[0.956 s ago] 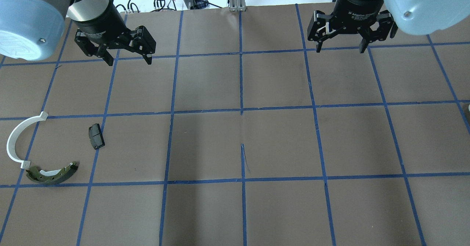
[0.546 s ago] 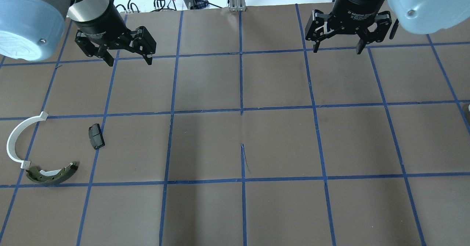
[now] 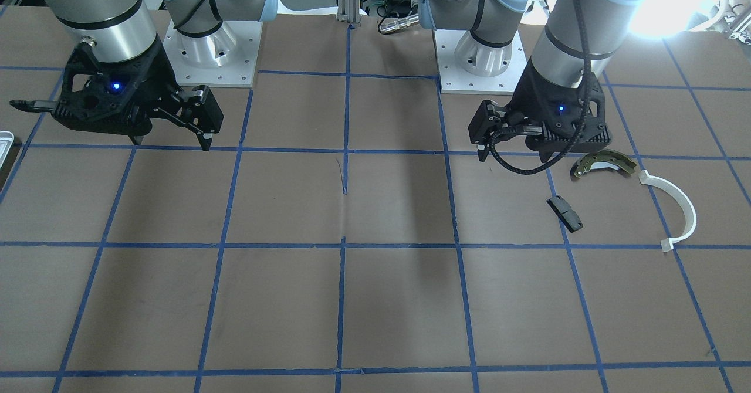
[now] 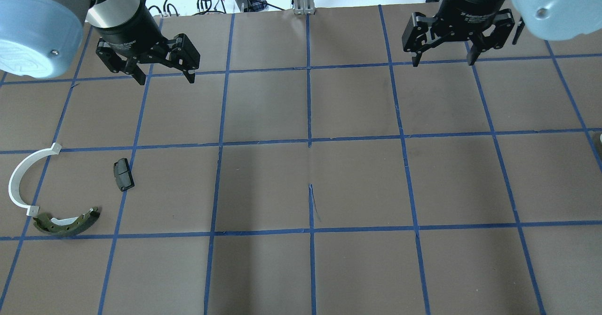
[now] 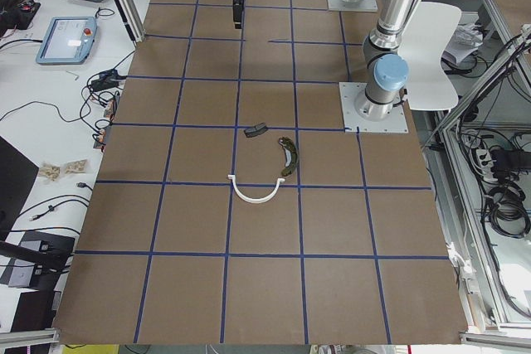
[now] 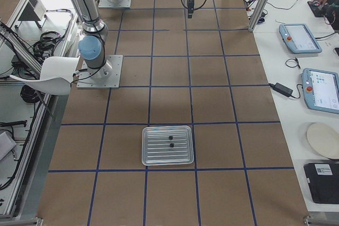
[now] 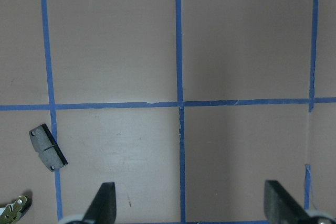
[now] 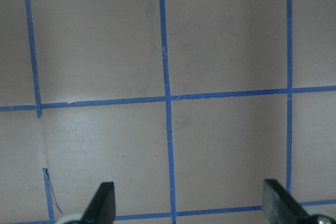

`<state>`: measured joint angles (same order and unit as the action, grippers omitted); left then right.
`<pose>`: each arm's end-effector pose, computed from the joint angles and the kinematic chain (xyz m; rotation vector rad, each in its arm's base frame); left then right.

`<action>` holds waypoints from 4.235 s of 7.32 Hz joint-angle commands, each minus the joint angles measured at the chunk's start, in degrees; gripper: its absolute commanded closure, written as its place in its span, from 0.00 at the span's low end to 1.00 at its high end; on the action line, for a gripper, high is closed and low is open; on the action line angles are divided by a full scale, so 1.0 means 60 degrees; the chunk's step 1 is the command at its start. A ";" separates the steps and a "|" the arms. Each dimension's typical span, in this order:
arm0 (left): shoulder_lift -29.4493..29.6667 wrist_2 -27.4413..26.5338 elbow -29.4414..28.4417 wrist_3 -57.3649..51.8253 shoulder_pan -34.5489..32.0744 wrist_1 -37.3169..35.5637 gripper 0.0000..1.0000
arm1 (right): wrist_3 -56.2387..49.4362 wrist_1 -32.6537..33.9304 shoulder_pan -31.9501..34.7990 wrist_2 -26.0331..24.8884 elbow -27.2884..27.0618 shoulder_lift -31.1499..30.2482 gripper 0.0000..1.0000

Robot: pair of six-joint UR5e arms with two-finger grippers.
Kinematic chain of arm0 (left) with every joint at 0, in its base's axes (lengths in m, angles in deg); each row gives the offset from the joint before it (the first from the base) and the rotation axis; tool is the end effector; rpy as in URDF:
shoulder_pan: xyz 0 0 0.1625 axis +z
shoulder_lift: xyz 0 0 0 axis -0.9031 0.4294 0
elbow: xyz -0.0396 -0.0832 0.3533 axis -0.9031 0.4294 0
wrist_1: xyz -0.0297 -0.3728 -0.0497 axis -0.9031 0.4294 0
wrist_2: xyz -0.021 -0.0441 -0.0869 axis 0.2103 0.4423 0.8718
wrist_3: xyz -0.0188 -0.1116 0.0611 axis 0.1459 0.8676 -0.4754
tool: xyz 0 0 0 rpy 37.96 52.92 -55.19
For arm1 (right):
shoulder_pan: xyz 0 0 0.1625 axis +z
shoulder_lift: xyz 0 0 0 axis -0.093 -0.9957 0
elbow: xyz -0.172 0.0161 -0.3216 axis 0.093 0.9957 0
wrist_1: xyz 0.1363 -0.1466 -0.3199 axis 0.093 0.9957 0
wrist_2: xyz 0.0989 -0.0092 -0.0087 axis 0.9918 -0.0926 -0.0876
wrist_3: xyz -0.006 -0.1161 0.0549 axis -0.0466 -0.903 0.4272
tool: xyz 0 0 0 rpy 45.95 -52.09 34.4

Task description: Place bearing gear from tray to pile

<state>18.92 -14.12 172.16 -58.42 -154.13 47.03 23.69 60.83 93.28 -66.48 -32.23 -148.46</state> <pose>-0.1290 -0.4863 0.3842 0.0167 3.1369 -0.0702 0.1118 -0.4826 0.4096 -0.0571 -3.1072 0.0556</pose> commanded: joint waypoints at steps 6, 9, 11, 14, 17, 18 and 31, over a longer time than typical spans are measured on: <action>-0.0028 0.0002 0.0000 0.0000 0.0000 0.0000 0.00 | -1.0634 -0.0284 -0.7633 0.0048 -0.0223 0.0307 0.00; 0.0001 0.0016 0.0000 0.0000 0.0000 0.0000 0.00 | -1.4773 0.2072 -0.9146 0.0048 -0.0238 0.2342 0.00; 0.0016 0.0016 -0.0014 0.0000 0.0000 0.0000 0.00 | -1.7061 0.3145 -0.9353 0.0121 -0.0267 0.3736 0.00; 0.0016 0.0016 -0.0015 0.0000 0.0000 0.0000 0.00 | -2.0606 0.5002 -0.9457 0.0180 -0.0923 0.4574 0.04; 0.0001 0.0016 0.0000 0.0000 0.0000 0.0000 0.00 | -2.1596 0.6356 -0.9516 0.0195 -0.1791 0.4562 0.14; 0.0001 0.0016 0.0000 0.0000 0.0000 0.0000 0.00 | -2.1581 0.6357 -0.9501 0.0398 -0.1805 0.4576 0.18; 0.0001 0.0002 0.0000 0.0000 0.0000 0.0000 0.00 | -2.1217 0.6329 -0.9545 0.0386 -0.1719 0.4724 0.91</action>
<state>18.78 -14.10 172.19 -58.46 -154.13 47.03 -104.82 99.17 36.04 -63.91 -42.97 -119.79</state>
